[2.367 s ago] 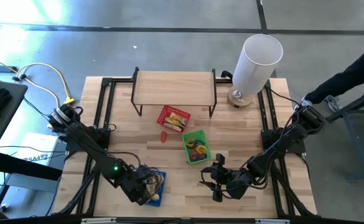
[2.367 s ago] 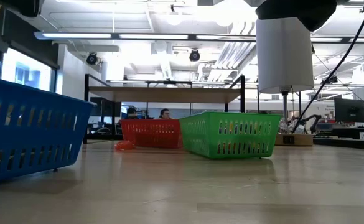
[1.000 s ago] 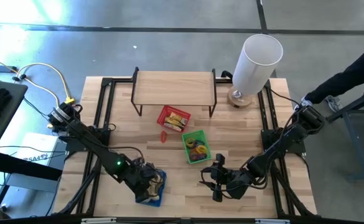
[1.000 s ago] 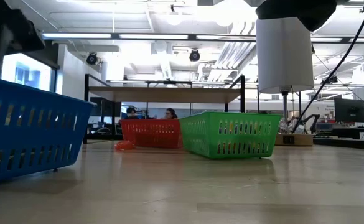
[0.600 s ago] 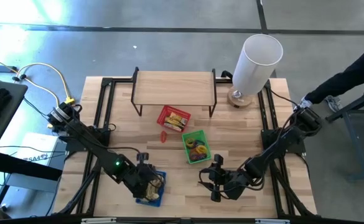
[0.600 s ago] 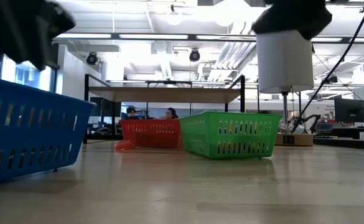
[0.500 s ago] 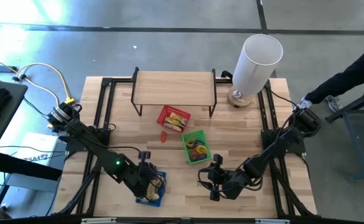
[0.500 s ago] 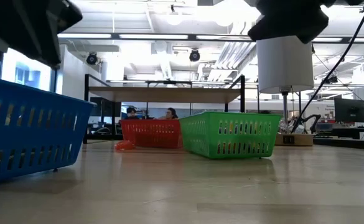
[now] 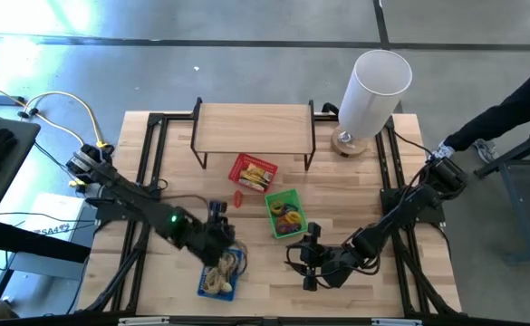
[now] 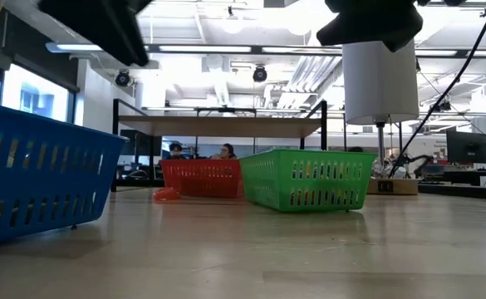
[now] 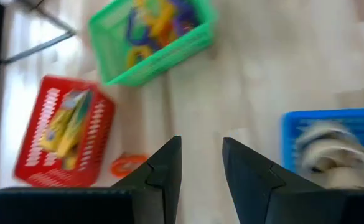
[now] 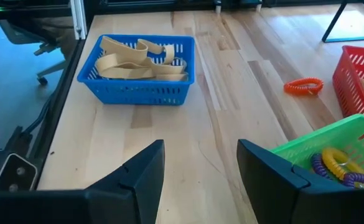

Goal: Pick & Place Office Desk Supplies
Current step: Put the orange spring keychain into the green bin

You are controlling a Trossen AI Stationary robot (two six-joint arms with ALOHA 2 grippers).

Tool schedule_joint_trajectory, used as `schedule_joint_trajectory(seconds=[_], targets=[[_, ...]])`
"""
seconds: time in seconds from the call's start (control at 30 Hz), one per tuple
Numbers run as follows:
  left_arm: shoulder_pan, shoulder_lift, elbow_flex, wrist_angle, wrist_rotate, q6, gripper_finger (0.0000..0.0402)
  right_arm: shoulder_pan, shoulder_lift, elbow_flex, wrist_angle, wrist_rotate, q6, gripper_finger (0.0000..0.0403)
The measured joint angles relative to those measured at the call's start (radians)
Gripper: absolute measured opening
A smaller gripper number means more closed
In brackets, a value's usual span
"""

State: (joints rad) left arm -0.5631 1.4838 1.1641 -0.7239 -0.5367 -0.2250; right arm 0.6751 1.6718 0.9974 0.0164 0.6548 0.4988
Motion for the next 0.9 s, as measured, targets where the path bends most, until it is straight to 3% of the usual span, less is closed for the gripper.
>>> schedule_joint_trajectory(seconds=[0.3,0.4,0.57,0.8,0.9], targets=[[0.158,-0.016,0.0,-0.085,0.011,0.019,0.0108,-0.005,0.0,0.0,-0.004,0.001,-0.043,0.019],[0.209,-0.015,0.0,-0.085,0.094,0.019,0.0114,-0.01,0.0,0.0,-0.005,0.0,-0.064,0.019],[0.293,-0.015,0.0,-0.078,0.334,0.068,0.0141,-0.026,0.0,0.0,-0.01,-0.003,-0.108,0.019],[0.405,-0.015,-0.005,-0.074,0.336,0.096,0.0184,-0.045,0.0,0.0,-0.032,-0.004,-0.156,0.019],[0.443,-0.015,-0.031,-0.029,0.406,0.15,0.0185,-0.051,0.0,0.0,-0.068,-0.005,-0.156,0.019]])
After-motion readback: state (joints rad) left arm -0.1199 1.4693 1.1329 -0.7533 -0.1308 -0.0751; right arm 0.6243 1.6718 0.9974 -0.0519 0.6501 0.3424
